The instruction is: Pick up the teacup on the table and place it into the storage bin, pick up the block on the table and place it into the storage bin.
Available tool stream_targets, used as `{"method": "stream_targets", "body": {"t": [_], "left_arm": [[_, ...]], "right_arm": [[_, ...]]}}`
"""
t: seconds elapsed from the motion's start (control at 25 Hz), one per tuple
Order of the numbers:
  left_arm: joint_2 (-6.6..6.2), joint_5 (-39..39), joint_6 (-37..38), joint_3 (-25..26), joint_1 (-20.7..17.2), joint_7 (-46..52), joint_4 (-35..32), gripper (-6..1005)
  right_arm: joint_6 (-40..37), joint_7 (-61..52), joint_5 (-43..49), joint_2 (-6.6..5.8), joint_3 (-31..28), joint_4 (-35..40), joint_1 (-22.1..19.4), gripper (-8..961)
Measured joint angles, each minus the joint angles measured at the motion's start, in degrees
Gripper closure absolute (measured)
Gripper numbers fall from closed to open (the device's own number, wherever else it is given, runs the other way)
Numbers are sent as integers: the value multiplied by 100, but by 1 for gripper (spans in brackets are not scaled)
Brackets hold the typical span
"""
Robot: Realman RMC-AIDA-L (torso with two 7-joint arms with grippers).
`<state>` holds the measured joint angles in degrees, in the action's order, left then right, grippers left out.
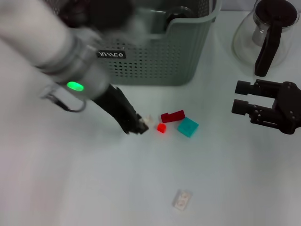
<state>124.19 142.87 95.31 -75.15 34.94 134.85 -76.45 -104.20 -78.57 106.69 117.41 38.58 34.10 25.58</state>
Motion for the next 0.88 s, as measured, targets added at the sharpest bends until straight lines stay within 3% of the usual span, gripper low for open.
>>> {"method": "stream_targets", "body": {"t": [0.12,0.2,0.32,0.36,0.44,0.48,0.56,0.72,0.84,0.88], "left_arm": [[-148,-770,914,1937,119,-1179,691,807],[-376,-1230,1413,2976,258,-1876,1443,806],[-979,-2191,2013,4052,385,-2880,3095,803],[-1163,-2606,2074,4192,390,-3105,3628,802],[-1395,-3356,2105,4337,391,-3286,4348,801],[-1449,-3833,2099,4425,393,-3210,4613,800],[-1439,-4471,2025,4548,414,-2934,4743,798],[-1381,-5007,1252,4538,719,-1794,3877,795],[-1632,-4635,486,4154,1129,-1145,3312,793],[-1782,-4346,156,3889,1318,-959,3166,792]], "right_arm": [[21,1,0,11,0,0,-10,339],[46,12,1,16,1,0,-9,340],[54,27,1,17,0,0,-3,340],[55,29,1,19,0,0,6,340],[57,33,1,24,0,0,21,340],[57,36,2,26,0,0,32,339],[57,39,5,29,0,0,60,339],[46,41,10,17,0,0,87,340],[15,45,8,9,0,0,86,340],[16,47,7,15,0,0,87,340]]}}
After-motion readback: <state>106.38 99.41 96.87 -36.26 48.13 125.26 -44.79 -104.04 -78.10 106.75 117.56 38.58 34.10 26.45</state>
